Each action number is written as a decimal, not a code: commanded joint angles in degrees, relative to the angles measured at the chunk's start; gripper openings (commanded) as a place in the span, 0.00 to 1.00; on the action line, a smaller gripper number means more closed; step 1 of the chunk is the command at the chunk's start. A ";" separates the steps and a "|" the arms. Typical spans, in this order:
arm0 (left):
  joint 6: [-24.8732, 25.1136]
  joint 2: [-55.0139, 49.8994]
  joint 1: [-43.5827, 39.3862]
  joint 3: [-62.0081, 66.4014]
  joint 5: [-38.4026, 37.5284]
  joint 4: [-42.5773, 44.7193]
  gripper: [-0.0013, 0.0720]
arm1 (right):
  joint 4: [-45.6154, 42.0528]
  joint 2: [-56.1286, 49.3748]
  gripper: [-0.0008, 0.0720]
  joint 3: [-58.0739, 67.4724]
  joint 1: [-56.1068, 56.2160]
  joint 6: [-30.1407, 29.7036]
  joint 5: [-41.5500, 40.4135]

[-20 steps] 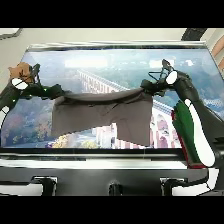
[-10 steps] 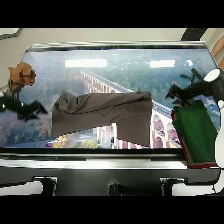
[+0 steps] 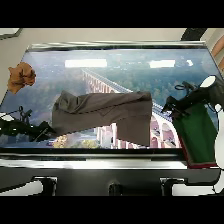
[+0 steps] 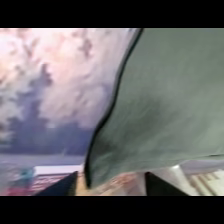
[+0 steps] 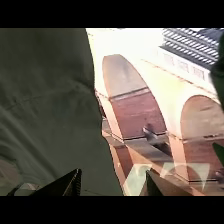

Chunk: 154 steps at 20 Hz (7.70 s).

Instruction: Fold the shirts.

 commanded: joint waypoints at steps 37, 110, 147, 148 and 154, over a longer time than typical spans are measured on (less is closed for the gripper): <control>-6.75 37.97 -4.52 66.62 18.47 -0.72 0.05 | -12.24 44.24 0.08 31.04 7.23 -8.20 -29.75; 7.74 4.81 -3.82 -12.39 1.14 -1.18 0.05 | -11.08 24.83 0.69 -39.56 6.16 -0.92 -2.80; -3.17 -32.50 -13.84 51.87 -3.52 -1.18 0.05 | 2.84 -7.98 0.08 2.16 6.19 2.86 -27.36; -5.03 -33.16 -13.84 51.87 -3.43 -1.29 0.06 | 3.10 -8.15 0.08 2.16 6.19 2.86 -27.82; -6.56 -32.00 -12.02 55.43 -6.64 -2.47 0.87 | 0.09 -5.11 0.89 2.29 5.66 -2.32 -22.01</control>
